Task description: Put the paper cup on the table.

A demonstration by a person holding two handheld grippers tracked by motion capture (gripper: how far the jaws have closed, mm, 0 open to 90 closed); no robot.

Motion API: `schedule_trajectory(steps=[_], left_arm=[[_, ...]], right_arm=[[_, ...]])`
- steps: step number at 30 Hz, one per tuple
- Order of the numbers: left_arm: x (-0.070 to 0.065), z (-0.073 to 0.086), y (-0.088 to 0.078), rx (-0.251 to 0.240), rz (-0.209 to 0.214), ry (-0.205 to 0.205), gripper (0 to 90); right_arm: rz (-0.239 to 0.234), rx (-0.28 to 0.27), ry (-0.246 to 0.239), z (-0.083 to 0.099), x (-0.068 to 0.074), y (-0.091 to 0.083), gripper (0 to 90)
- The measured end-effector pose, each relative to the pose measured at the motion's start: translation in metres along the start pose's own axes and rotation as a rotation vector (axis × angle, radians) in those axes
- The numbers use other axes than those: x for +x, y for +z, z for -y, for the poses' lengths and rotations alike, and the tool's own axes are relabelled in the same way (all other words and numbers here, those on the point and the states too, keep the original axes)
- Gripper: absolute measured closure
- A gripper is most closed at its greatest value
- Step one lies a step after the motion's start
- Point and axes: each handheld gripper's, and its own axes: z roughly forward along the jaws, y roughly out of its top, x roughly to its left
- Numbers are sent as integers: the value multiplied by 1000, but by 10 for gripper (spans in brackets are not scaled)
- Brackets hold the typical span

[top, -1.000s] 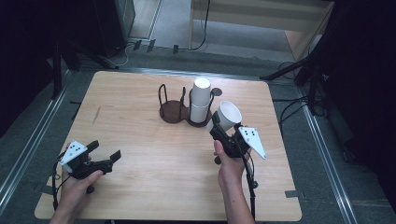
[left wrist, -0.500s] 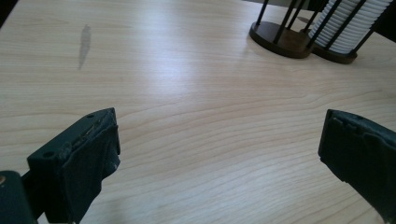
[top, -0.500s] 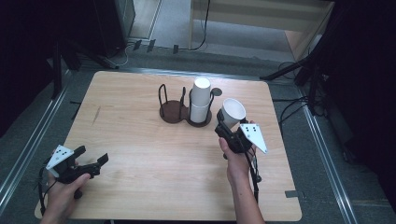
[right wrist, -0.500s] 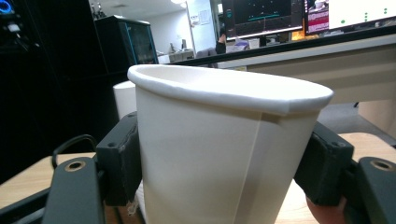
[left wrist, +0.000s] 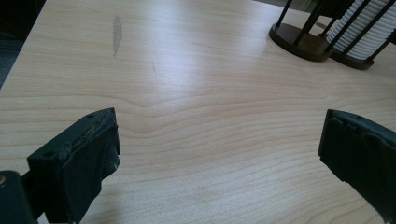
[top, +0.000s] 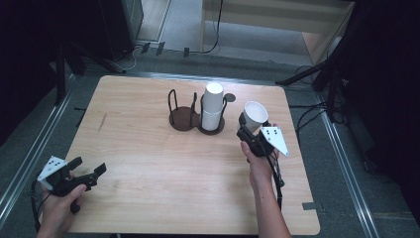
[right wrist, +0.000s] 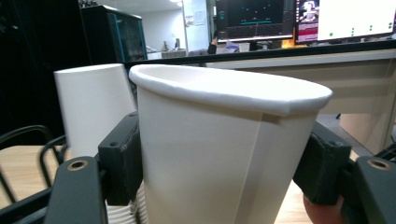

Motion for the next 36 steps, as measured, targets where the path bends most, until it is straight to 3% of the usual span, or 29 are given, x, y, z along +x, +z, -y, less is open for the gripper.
schedule_trajectory(steps=[5, 11, 14, 20, 28, 36], left_arm=[[3, 1, -1, -20, 22, -34, 0], [2, 1, -2, -26, 22, -23, 0], [3, 2, -3, -49, 25, -35, 0], [3, 1, -3, -45, 31, -36, 0], [4, 1, -2, -48, 35, -43, 0], [4, 1, -2, -48, 35, -37, 0]], right_arm=[[28, 10, -43, 8, -14, 10, 285], [88, 32, -18, 18, -35, 22, 285], [110, 60, -63, 25, -43, 30, 285], [111, 120, -88, 37, -48, 41, 284], [118, 182, -31, 44, -53, 54, 284], [138, 240, -52, 49, -56, 65, 284]])
